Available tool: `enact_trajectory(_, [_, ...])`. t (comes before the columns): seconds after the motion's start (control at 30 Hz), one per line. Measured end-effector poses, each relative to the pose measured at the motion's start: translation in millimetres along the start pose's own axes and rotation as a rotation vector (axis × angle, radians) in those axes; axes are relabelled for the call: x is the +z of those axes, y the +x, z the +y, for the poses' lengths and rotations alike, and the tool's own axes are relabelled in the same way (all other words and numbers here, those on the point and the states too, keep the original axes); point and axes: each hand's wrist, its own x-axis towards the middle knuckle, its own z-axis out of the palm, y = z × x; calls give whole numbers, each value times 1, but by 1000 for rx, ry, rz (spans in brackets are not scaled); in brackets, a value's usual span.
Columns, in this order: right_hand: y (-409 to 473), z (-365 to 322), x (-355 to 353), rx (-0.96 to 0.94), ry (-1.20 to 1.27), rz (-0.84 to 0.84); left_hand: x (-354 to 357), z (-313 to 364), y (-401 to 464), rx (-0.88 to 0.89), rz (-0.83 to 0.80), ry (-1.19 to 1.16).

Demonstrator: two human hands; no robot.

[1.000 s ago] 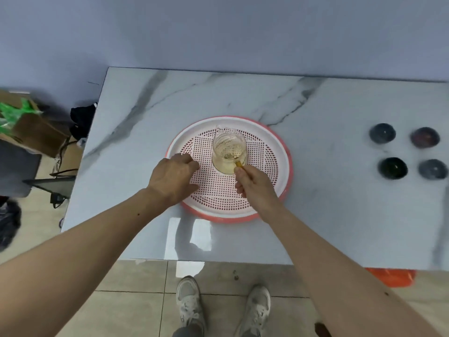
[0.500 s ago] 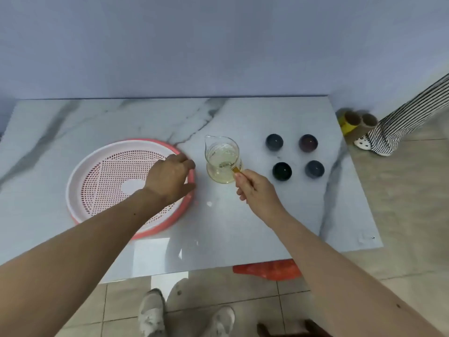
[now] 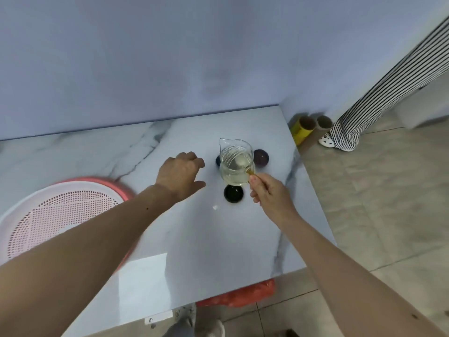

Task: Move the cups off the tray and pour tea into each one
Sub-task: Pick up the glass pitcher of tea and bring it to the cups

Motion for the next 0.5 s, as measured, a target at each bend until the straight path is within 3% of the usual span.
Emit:
enact_trajectory(0.23, [35, 15, -44, 3, 26, 13, 1, 40, 47, 3, -2, -32])
enact_trajectory(0.5, [102, 53, -102, -82, 26, -134, 23, 90, 88, -159, 49, -148])
